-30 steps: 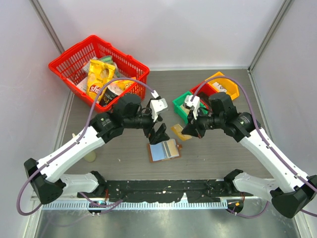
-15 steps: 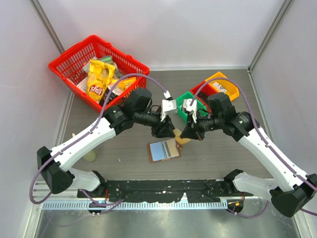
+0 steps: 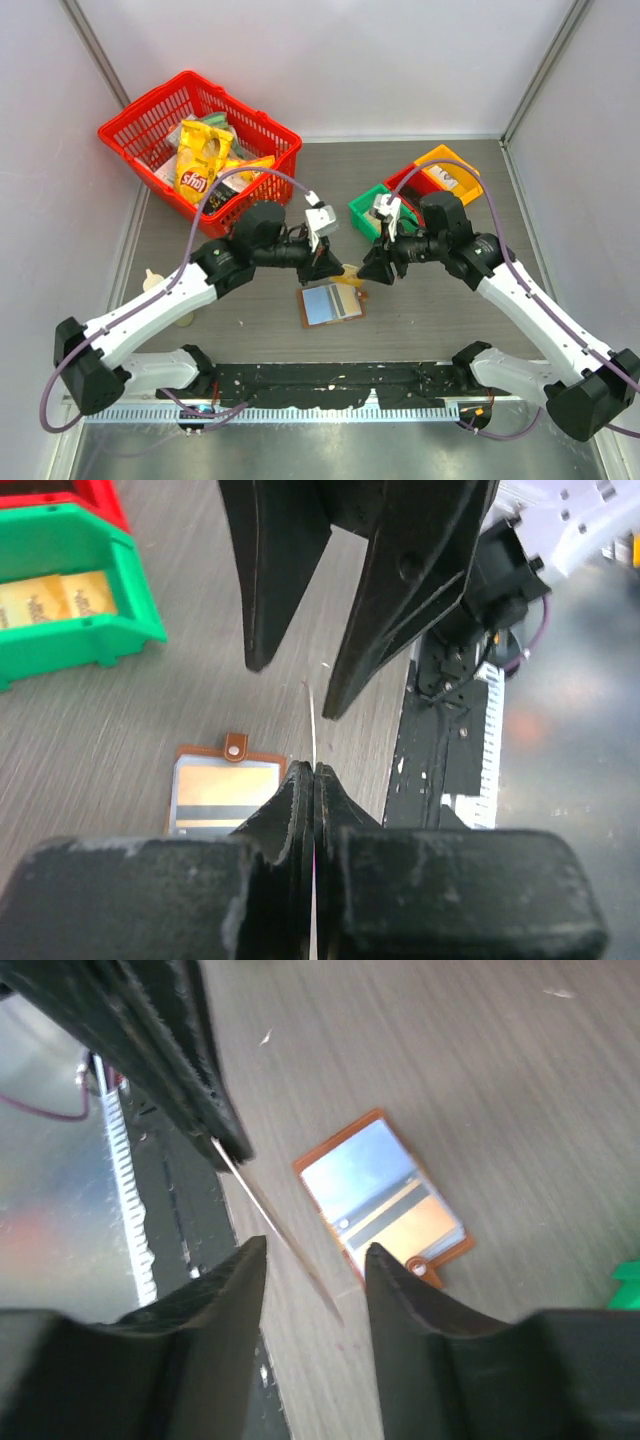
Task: Take the credit cards out of the card holder
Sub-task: Place the credit card in the storage box.
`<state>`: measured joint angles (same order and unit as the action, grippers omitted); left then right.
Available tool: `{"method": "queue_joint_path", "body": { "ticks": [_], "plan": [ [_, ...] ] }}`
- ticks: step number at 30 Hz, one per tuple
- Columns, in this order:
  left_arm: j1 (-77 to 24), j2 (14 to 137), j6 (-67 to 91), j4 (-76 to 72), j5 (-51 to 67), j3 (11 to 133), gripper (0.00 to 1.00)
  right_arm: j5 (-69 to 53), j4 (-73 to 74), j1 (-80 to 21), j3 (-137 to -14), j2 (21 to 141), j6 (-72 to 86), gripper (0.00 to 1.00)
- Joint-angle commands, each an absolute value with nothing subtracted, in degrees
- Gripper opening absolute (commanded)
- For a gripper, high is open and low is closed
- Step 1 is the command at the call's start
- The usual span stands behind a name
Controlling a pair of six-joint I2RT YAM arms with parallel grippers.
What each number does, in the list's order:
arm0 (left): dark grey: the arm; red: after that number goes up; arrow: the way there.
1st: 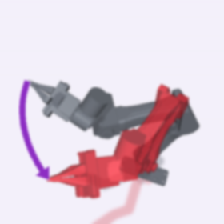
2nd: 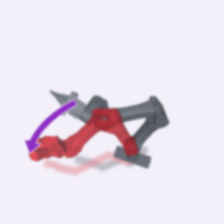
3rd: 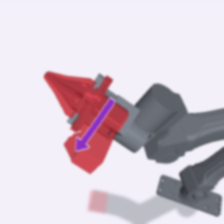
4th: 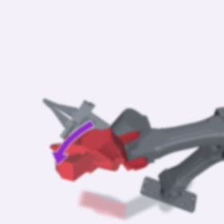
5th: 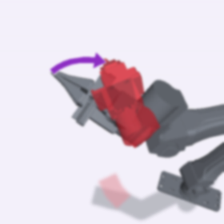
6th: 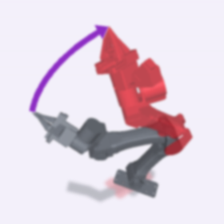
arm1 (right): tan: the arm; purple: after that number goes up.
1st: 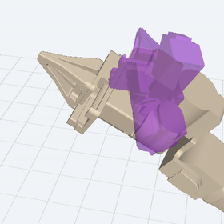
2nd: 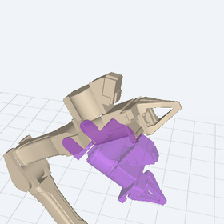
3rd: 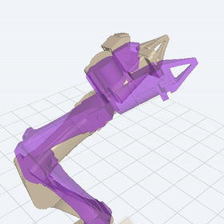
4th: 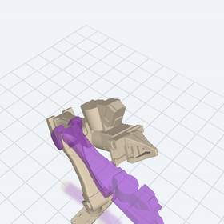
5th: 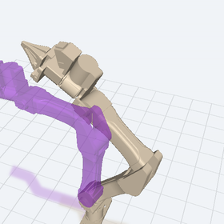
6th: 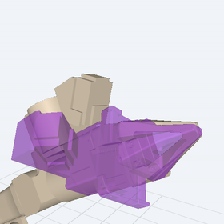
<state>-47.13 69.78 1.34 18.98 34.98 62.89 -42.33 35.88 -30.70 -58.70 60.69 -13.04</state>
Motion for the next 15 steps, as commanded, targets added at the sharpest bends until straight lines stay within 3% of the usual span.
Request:
{"method": "queue_joint_path", "body": {
  "ticks": [1,6,7,8,12,15],
  "plan": [
    [-46.8,60.6,14.5,2.2,20.2,54.6,0.0,-40.0,15.3,-28.6,-53.5,55.8,2.9,0.55],
    [-46.8,54.4,29.5,-12.3,1.3,44.1,0.0,-29.4,-15.3,-28.5,-36.9,50.8,28.5,0.66],
    [-46.8,53.8,31.5,-14.8,0.5,42.3,0.0,-27.4,-18.9,-28.5,-32.4,50.0,32.0,0.74],
    [-46.8,53.3,34.3,-16.9,-2.5,40.7,0.0,-26.3,-26.6,-28.6,-30.4,50.0,37.7,0.76],
    [-47.0,52.4,43.6,-24.6,-7.5,35.9,0.0,-17.3,-46.9,-31.6,-18.8,49.0,51.2,0.77],
    [-47.9,52.3,49.5,-29.2,-11.2,33.5,0.0,-9.2,-50.2,-35.7,-15.8,49.4,51.9,0.74]
  ]
}}
